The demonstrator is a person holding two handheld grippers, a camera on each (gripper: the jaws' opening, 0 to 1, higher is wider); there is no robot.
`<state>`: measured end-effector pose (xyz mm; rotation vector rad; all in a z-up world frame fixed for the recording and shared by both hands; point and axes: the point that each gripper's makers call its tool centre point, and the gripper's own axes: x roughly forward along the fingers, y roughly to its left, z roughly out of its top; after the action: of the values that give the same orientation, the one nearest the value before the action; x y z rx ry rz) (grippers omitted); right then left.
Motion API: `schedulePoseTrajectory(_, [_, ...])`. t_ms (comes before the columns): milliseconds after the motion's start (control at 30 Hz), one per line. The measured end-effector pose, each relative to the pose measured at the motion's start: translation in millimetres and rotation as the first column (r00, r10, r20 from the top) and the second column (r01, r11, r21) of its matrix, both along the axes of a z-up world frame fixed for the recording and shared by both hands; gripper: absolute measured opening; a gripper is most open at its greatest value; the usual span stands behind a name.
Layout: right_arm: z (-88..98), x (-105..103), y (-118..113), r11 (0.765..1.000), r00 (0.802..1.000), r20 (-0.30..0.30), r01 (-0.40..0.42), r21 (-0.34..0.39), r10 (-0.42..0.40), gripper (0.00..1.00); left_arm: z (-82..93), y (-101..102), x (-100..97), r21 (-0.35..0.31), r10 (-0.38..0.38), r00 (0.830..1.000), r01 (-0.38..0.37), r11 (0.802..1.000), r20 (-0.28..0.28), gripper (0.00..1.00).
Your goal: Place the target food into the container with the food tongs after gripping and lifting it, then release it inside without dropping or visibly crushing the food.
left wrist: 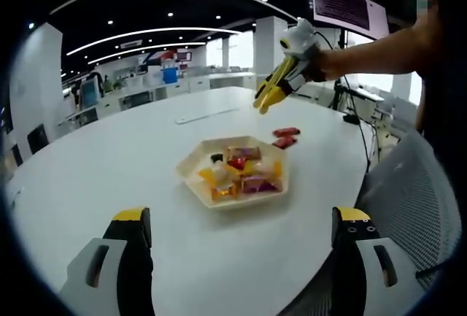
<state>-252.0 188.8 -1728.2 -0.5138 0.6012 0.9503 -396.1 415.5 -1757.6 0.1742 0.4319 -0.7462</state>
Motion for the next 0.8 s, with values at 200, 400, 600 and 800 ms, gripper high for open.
schedulePoseTrajectory(200, [-8.0,-3.7,-48.2,0.999,0.999,0.006,0.043,-0.032,-0.043,0.28,10.3,4.8,2.1,-0.029,0.019,1.000,-0.018,0.999,0.012,1.00])
schedulePoseTrajectory(400, [-19.7,-6.9,-82.5,0.995,0.996,-0.008,0.088,-0.042,-0.088,0.28,9.0,1.1,-3.7,-0.026,-0.007,1.000,0.007,1.000,-0.002,1.00])
schedulePoseTrajectory(600, [-29.3,-8.5,-101.9,0.993,0.995,-0.010,0.095,-0.075,-0.097,0.28,0.5,-0.4,-1.5,-0.030,0.003,1.000,-0.003,1.000,-0.018,1.00])
schedulePoseTrajectory(800, [-42.5,-7.8,-112.6,0.992,0.996,-0.020,0.085,-0.098,-0.087,0.28,-2.3,0.2,-3.8,-0.027,0.000,0.999,-0.001,1.000,-0.036,1.00])
